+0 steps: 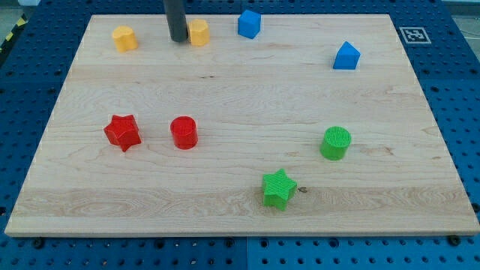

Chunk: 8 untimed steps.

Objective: Move the yellow hexagon to the left of the blue cube

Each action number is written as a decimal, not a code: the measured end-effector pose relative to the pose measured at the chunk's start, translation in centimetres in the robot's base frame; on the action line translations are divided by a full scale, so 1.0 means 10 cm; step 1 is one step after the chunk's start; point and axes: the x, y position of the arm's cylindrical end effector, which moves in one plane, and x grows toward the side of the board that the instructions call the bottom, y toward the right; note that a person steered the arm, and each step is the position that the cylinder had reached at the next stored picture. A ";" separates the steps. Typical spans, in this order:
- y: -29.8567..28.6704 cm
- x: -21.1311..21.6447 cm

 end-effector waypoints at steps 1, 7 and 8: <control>0.02 0.45; 0.24 -0.53; 0.29 -0.53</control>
